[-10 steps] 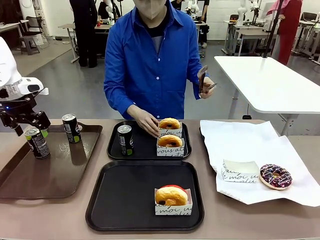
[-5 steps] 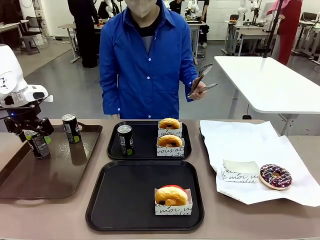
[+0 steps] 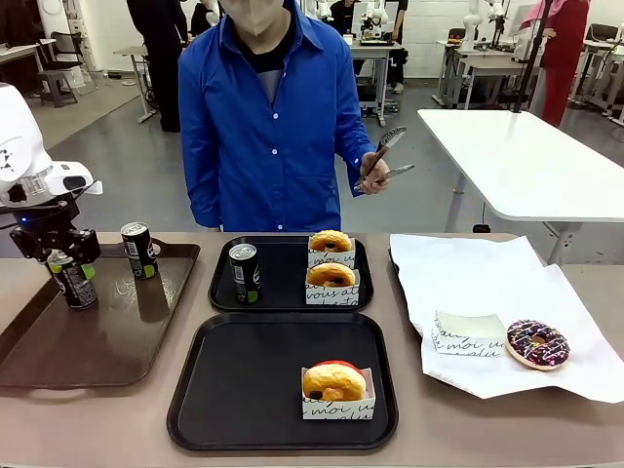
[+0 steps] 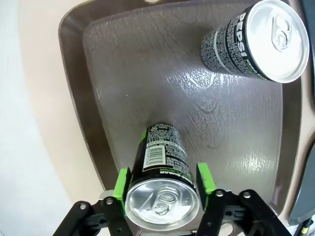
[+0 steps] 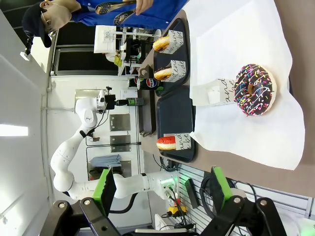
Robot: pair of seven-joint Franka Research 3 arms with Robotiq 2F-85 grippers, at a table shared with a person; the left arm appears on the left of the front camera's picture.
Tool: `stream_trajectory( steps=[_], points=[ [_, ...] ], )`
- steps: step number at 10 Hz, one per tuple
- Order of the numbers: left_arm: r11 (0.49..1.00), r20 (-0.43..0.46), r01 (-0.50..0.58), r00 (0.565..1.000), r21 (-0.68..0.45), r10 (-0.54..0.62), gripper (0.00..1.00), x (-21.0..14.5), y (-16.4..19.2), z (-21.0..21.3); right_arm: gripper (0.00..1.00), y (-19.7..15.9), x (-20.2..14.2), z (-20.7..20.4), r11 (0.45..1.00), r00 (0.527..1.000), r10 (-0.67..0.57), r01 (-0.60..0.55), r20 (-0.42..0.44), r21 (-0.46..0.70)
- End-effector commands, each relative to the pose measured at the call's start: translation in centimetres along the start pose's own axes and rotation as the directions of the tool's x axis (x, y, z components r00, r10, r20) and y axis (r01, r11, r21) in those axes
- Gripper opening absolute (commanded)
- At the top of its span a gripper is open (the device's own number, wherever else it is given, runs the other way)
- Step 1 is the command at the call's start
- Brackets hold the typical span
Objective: Set up donuts and drinks on trays.
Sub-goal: Pick up one Pepsi coke from the Handle tray and place it on the Flat Tray without a Pepsi coke.
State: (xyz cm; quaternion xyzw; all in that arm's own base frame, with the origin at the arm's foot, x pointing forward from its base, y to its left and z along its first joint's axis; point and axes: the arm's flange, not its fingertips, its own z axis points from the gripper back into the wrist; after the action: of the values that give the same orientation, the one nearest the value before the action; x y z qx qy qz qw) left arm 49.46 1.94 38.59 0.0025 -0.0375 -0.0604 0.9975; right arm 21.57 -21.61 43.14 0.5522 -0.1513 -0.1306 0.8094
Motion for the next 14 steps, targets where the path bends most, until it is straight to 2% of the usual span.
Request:
stream_trajectory(
  steps=[1, 5, 7, 11, 14],
  points=[
    [1.000, 0.006, -0.001, 1.000, -0.002, 0.001, 0.00, -0.1, 0.1, 0.1, 1.00, 0.0, -0.1, 0.1, 1.000, 1.000, 0.007, -0.007, -0.001, 0.017],
    [1.000, -0.017, -0.007, 1.000, 0.009, 0.007, 0.02, -0.2, 0.2, 0.7, 1.00, 0.0, -0.1, 0.1, 1.000, 1.000, 0.007, -0.007, -0.001, 0.017],
    [0.993, -0.039, 0.107, 0.994, 0.040, -0.106, 0.00, -1.7, -0.8, 3.4, 1.00, 0.0, -0.1, 0.1, 1.000, 1.000, 0.007, -0.007, -0.001, 0.017],
    [0.940, 0.053, 0.340, 0.939, 0.017, -0.341, 0.00, -8.0, -4.1, 10.7, 1.00, 0.0, -0.1, 0.1, 1.000, 1.000, 0.007, -0.007, -0.001, 0.017],
    [0.907, 0.121, 0.420, 0.902, -0.026, -0.415, 0.00, -10.6, -7.2, 13.1, 1.00, 0.0, -0.1, 0.1, 1.000, 1.000, 0.007, -0.007, -0.001, 0.017]
  ],
)
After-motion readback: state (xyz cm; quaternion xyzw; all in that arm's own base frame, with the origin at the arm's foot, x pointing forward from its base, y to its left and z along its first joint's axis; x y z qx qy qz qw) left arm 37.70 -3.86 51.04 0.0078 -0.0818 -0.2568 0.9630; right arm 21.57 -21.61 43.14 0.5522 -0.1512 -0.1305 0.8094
